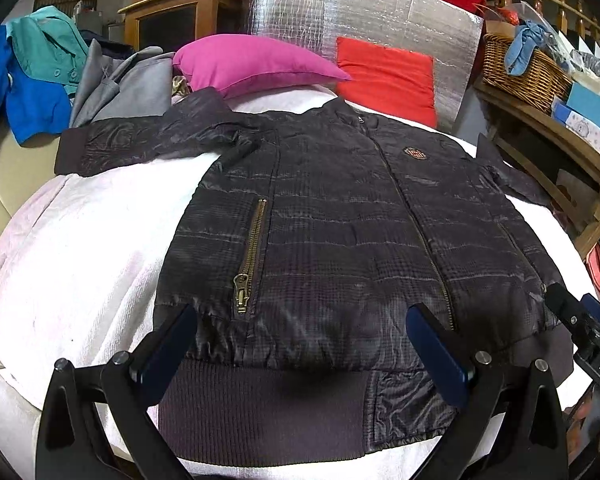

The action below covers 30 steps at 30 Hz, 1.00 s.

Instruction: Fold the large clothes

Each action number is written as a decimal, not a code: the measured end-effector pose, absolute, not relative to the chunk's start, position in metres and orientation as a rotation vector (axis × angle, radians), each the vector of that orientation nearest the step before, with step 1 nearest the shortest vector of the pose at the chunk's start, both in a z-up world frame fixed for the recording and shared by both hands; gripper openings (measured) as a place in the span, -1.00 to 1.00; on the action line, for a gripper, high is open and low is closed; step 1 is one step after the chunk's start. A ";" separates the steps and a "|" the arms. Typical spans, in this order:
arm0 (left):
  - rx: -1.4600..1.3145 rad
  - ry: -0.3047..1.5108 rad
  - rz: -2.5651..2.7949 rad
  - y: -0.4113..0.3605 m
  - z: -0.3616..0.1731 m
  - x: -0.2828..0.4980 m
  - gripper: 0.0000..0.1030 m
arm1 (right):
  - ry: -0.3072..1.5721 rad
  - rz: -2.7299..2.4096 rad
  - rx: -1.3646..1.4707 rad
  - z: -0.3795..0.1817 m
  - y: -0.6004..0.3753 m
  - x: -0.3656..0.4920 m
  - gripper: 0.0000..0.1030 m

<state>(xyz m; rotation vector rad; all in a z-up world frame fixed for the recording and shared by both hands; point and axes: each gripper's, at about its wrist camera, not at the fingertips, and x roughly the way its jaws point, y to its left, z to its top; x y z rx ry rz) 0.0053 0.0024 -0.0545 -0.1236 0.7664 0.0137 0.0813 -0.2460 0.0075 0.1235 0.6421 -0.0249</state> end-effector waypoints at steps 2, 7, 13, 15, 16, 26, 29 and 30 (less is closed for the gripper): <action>-0.124 0.767 0.017 0.002 -0.055 0.005 1.00 | 0.643 -0.027 0.124 0.008 -0.246 0.081 1.00; -0.128 0.768 0.019 0.002 -0.055 0.004 1.00 | 0.643 -0.030 0.130 0.006 -0.247 0.081 1.00; -0.120 0.768 0.023 0.001 -0.055 0.004 1.00 | 0.641 -0.032 0.135 0.006 -0.248 0.080 1.00; -0.116 0.766 0.022 0.000 -0.054 0.004 1.00 | 0.641 -0.032 0.133 0.006 -0.248 0.080 1.00; -0.115 0.766 0.023 -0.001 -0.054 0.004 1.00 | 0.640 -0.032 0.132 0.006 -0.248 0.080 1.00; -0.115 0.764 0.019 -0.001 -0.055 0.003 1.00 | 0.639 -0.035 0.126 0.007 -0.248 0.080 1.00; -0.113 0.764 0.019 -0.001 -0.055 0.003 1.00 | 0.639 -0.035 0.126 0.007 -0.248 0.080 1.00; -0.114 0.764 0.019 -0.001 -0.055 0.003 1.00 | 0.639 -0.036 0.125 0.007 -0.248 0.080 1.00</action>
